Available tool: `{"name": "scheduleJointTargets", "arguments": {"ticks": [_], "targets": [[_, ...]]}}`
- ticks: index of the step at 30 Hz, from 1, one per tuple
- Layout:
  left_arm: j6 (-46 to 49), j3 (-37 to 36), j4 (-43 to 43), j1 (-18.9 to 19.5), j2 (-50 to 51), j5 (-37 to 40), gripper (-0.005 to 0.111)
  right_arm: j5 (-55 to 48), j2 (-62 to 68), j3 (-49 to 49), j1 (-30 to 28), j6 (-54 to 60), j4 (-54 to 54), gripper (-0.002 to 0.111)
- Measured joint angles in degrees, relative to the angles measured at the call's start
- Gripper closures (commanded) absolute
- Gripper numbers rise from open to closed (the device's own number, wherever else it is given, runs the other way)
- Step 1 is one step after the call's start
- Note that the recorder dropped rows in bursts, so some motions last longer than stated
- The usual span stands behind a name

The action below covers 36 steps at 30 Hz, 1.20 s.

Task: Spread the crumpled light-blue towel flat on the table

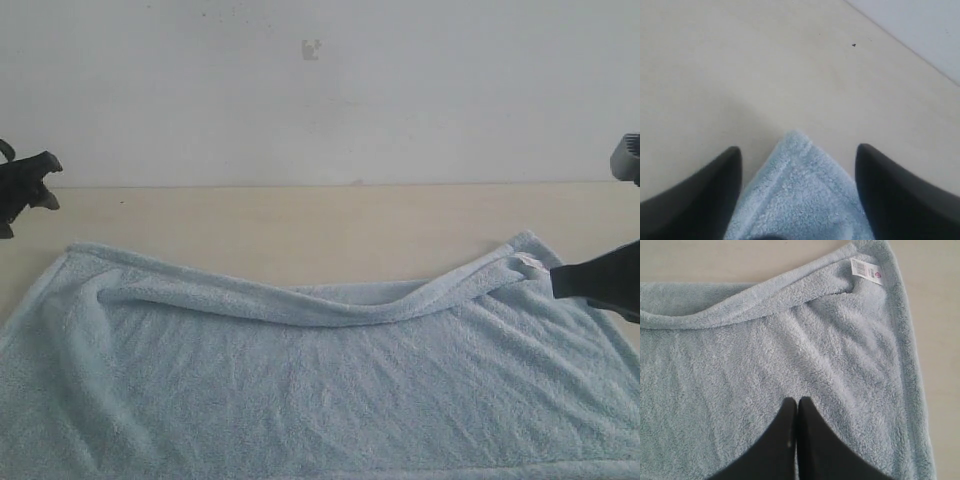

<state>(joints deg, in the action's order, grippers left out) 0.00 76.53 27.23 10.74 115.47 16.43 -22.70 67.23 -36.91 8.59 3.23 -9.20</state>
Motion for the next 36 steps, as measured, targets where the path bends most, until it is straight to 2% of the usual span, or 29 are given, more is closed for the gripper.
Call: {"name": "scheduleJointTargets", "arguments": {"ticks": [4, 10, 13, 19, 22, 26, 29, 36], "targets": [[0.0, 0.4, -3.7, 0.2, 0.0, 0.8, 0.052, 0.0, 0.0, 0.0, 0.0, 0.4, 0.0, 0.108], [0.0, -0.1, -10.6, 0.6, -3.1, 7.2, 0.072, 0.0, 0.0, 0.0, 0.0, 1.1, -0.2, 0.108], [0.6, -3.5, -11.2, 0.6, -6.1, 8.5, 0.081, 0.1, 0.7, 0.0, 0.0, 1.4, -0.4, 0.108], [2.1, -16.0, -11.8, 0.6, -13.0, 7.0, 0.097, -3.9, 11.0, -4.8, 0.0, 5.5, -3.2, 0.108], [2.3, -24.2, -12.5, 0.6, -18.9, 5.4, 0.099, -7.0, 19.9, -12.4, 0.0, 12.8, -7.9, 0.108], [2.4, -32.1, -13.9, 0.6, -20.5, 5.3, 0.099, -8.4, 27.8, -17.9, 0.0, 16.0, -9.4, 0.108], [2.5, -34.9, -14.3, 0.6, -19.9, 5.1, 0.099, -9.3, 31.4, -19.2, 0.0, 19.3, -12.0, 0.108], [2.5, -35.4, -15.5, 0.6, -14.3, 3.7, 0.099, -9.5, 33.3, -19.5, 0.0, 22.2, -14.9, 0.108]]}}
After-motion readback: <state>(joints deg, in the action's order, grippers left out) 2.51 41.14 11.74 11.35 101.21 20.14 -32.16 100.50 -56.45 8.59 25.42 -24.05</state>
